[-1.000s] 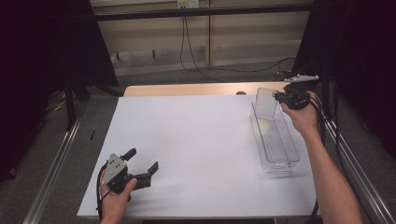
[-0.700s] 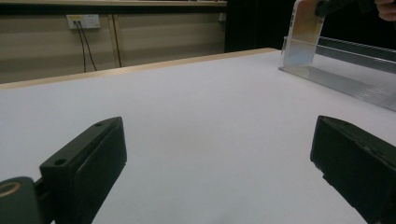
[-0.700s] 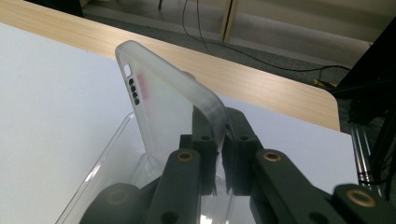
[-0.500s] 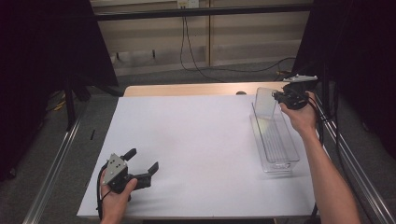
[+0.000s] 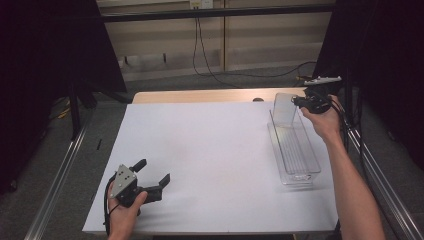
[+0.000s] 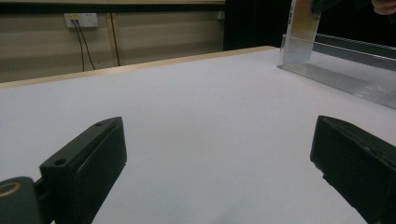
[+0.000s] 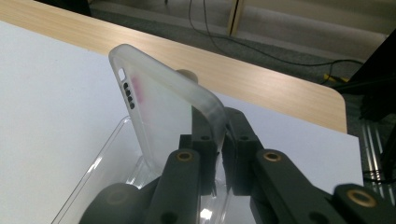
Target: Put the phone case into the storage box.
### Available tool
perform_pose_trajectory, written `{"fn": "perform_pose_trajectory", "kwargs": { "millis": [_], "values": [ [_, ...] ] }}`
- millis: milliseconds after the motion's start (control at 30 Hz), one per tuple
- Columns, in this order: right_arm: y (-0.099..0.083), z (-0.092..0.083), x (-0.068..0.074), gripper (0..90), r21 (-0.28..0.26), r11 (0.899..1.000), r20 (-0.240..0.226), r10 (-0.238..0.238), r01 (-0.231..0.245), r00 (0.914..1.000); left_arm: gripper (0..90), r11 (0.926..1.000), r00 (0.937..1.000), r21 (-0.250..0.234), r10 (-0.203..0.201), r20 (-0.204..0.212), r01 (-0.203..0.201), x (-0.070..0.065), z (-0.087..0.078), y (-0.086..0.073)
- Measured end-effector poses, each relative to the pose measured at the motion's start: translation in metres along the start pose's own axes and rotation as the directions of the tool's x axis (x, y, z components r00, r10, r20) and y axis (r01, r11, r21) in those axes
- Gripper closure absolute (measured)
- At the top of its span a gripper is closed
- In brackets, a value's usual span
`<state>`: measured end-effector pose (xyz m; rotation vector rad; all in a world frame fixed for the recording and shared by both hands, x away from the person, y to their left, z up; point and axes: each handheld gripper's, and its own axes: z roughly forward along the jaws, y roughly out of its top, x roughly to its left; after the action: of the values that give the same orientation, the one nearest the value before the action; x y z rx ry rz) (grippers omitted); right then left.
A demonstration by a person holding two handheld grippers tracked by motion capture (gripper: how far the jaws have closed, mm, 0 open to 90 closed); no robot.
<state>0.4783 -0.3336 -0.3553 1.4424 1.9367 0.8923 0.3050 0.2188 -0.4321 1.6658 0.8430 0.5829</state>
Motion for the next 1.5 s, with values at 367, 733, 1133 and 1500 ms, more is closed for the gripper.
{"fn": "perform_pose_trajectory", "kwargs": {
  "millis": [367, 733, 1133, 1500],
  "values": [
    [0.006, 0.002, -0.011, 83.8, 0.063, 0.998, -0.038, 0.026, -0.024, 0.9989, 3.7, 1.0000, 1.0000, 0.002, 0.006, -0.002, -0.006, 0.000, 0.000, 0.000],
    [0.009, 0.008, -0.014, 83.5, 0.058, 0.998, -0.035, -0.004, 0.006, 0.9994, 3.7, 1.0000, 1.0000, 0.000, 0.003, -0.001, -0.003, -0.001, 0.001, 0.000],
    [0.011, 0.011, -0.017, 83.4, 0.054, 0.998, -0.053, 0.019, -0.016, 0.9984, 3.7, 1.0000, 1.0000, 0.000, 0.001, 0.000, -0.001, -0.001, 0.001, 0.000],
    [0.011, 0.014, -0.021, 83.4, 0.045, 0.998, -0.061, 0.054, -0.052, 0.9967, 3.7, 1.0000, 1.0000, 0.001, 0.006, 0.003, -0.006, 0.000, 0.000, 0.000]
  ]
}}
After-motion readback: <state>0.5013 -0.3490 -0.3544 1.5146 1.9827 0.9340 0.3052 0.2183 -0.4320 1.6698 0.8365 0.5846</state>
